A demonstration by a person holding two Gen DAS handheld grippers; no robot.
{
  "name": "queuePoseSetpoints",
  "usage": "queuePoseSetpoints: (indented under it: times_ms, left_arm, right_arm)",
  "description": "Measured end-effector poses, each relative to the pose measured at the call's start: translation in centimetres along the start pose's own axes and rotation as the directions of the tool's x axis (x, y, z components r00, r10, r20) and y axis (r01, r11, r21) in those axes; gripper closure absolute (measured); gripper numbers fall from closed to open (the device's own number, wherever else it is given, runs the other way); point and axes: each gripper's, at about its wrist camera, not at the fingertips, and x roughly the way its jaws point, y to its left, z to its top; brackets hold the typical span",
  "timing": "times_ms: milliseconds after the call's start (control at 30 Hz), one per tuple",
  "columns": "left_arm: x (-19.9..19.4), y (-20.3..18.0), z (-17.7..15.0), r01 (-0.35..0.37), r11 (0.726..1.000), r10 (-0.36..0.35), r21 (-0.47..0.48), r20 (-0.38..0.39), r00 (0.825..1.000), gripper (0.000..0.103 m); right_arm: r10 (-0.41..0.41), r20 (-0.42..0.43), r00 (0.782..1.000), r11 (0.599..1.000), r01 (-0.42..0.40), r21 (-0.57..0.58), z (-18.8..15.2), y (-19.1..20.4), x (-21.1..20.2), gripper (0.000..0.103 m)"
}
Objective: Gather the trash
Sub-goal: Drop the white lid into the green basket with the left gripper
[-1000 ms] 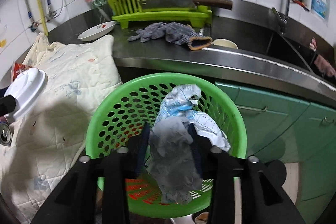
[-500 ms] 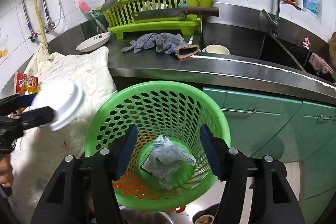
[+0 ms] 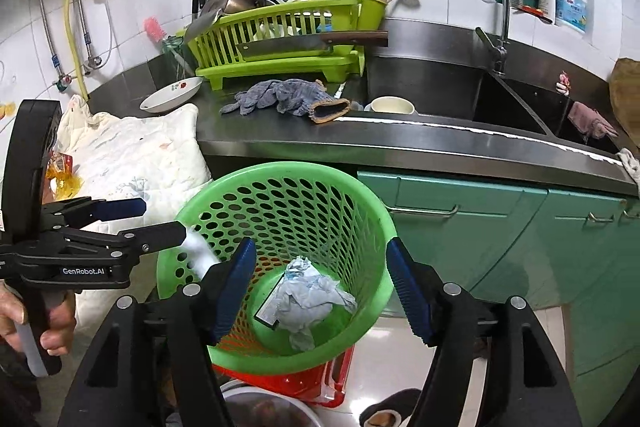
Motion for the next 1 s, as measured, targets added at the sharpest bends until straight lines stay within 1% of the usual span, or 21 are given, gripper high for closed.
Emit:
queuePoseSetpoints:
  times_ms: [67,200,333,500,600,767,900,1000]
  left_arm:
    - [-0.1,0.0,-0.2,0.002,1.000,-0.002,0.000,0.000,1.000,0.016]
    - [-1.3,0.3,-0.5,-0.026,1.000,0.026,0.009,0.014,1.000,0.016]
    - [-3.5,1.5,-1.2,-0.072,0.997,0.072,0.000,0.044,0.996,0.016]
    - [-6.3,3.6,-2.3,-0.118,0.992,0.120,-0.037,0.066,0.991,0.016]
    - [-8.6,5.5,-3.2,-0.159,0.984,0.166,-0.078,0.082,0.983,0.016]
    - [-12.0,8.5,-4.6,-0.236,0.960,0.251,-0.152,0.084,0.964,0.016]
    - [-14.9,11.4,-6.4,-0.278,0.932,0.305,-0.233,0.085,0.949,0.016]
    - [-17.5,13.6,-8.2,-0.316,0.903,0.355,-0.290,0.092,0.930,0.016]
  right_arm:
    - [0.002,-0.003,1.000,1.000,-0.002,0.004,-0.1,0.0,0.0,0.038]
    - [0.012,-0.001,1.000,1.000,-0.012,-0.004,-0.1,0.5,-0.2,0.038]
    - [0.041,-0.001,0.999,0.999,-0.041,-0.025,-0.1,2.0,-0.3,0.038]
    - [0.097,-0.009,0.995,0.994,-0.097,-0.053,-0.2,4.6,-0.1,0.038]
    - [0.127,-0.013,0.992,0.989,-0.128,-0.076,-0.2,6.3,-0.1,0.038]
    - [0.180,-0.018,0.983,0.976,-0.181,-0.117,0.0,9.4,0.0,0.038]
    - [0.226,-0.029,0.974,0.964,-0.228,-0.138,0.1,11.6,0.2,0.038]
    - [0.264,-0.043,0.964,0.951,-0.267,-0.153,0.0,13.3,0.2,0.038]
